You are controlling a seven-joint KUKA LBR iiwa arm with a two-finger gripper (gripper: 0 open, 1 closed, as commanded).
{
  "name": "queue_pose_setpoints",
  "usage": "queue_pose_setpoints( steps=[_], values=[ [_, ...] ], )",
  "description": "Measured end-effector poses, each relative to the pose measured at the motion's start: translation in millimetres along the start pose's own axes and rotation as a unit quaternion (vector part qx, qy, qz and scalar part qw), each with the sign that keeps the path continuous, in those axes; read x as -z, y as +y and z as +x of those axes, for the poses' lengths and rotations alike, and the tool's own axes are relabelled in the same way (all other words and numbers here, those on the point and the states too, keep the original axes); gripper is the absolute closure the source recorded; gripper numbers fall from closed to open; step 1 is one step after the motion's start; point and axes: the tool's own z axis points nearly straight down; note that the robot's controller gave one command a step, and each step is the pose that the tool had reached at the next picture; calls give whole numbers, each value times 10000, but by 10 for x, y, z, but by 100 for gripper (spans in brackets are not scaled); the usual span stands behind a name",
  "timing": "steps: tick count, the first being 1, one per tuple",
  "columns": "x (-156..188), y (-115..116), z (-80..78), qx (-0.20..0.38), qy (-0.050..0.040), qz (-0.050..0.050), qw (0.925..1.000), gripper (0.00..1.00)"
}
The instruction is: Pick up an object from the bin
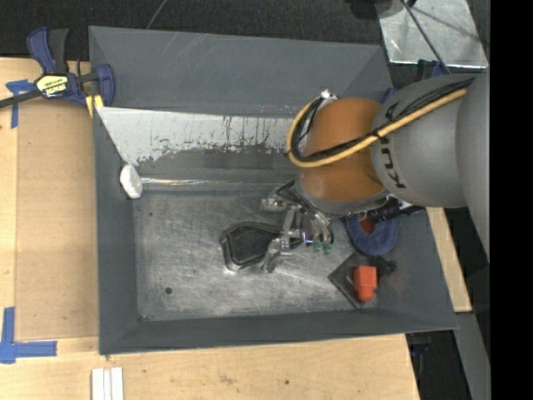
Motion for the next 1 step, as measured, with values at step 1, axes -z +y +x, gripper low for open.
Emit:
queue_pose_setpoints(
  steps=[1],
  values=[
    [35,162,-37,-755,13,2,9971,0]
  ],
)
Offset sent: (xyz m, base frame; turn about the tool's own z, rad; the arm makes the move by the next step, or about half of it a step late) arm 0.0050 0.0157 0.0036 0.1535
